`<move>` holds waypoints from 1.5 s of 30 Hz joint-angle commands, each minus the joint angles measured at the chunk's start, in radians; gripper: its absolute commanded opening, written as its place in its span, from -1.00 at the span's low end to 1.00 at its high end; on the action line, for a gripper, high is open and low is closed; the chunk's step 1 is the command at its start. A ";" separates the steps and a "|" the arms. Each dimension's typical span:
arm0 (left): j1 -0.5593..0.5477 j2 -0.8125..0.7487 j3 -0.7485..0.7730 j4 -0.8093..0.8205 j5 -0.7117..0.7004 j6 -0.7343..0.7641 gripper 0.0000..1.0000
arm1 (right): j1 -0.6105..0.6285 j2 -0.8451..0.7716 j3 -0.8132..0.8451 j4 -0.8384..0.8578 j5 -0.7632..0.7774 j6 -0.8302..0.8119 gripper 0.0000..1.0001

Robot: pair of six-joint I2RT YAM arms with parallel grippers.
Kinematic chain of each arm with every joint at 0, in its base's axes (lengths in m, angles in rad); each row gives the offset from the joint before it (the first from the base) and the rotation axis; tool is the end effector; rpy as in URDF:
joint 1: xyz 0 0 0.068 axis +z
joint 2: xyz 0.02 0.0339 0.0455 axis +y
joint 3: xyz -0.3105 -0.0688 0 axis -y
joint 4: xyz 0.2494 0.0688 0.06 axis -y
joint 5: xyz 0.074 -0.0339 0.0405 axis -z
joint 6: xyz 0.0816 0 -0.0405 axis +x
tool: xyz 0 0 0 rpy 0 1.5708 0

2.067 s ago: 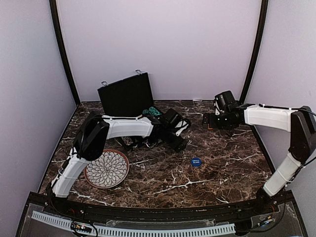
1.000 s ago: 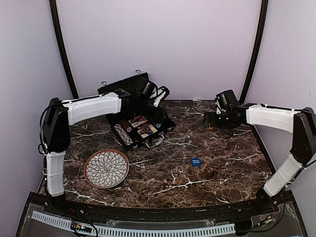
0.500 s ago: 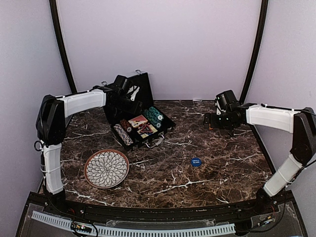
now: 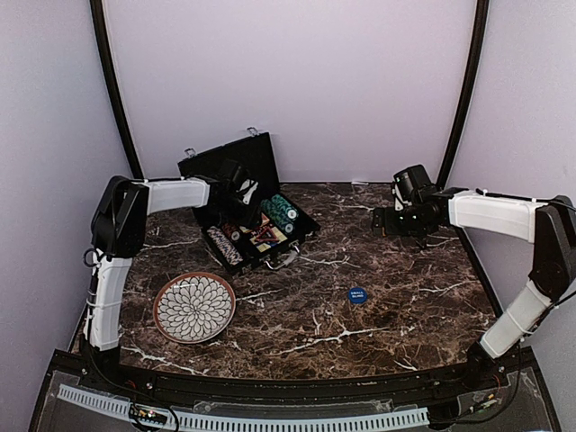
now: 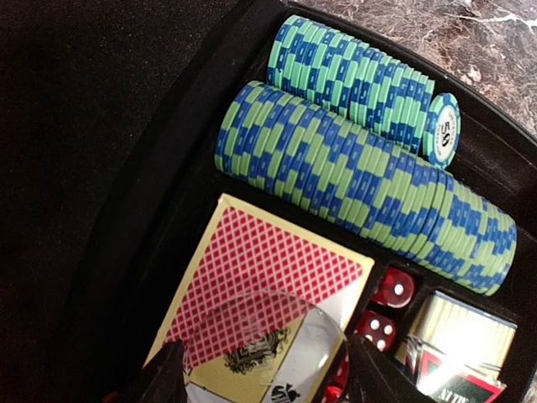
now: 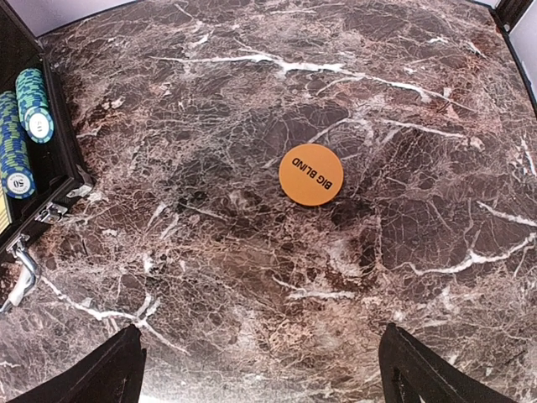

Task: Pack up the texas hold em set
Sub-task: Place the dealer button in the poker case, then adjust the big blind button at the center of the board.

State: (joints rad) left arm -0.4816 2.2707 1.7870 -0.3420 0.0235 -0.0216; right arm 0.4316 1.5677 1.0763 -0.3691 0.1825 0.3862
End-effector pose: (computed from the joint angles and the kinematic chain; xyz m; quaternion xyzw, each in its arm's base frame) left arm 0.5080 -0.2677 0.1738 0.2165 0.9058 -0.1012 0.3498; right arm 0.3403 0.1404 0.2423 0.0105 0.9342 0.0593 0.3517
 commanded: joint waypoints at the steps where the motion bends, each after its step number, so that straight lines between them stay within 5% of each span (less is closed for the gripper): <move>1: 0.005 0.004 0.065 -0.001 -0.011 0.012 -0.04 | -0.005 -0.006 0.033 -0.013 0.032 -0.014 0.97; 15: 0.005 -0.075 0.067 0.003 0.013 -0.045 0.95 | -0.056 0.117 0.077 -0.032 0.099 -0.028 0.97; 33: 0.003 -0.405 -0.170 0.160 0.214 -0.181 0.91 | -0.077 0.543 0.485 -0.119 0.086 -0.130 0.83; 45: -0.004 -0.451 -0.236 0.199 0.245 -0.186 0.79 | -0.096 0.604 0.501 -0.115 0.077 -0.130 0.61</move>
State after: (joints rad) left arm -0.4816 1.8774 1.5608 -0.1734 0.2398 -0.1974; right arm 0.3496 2.1601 1.5745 -0.4854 0.2554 0.2581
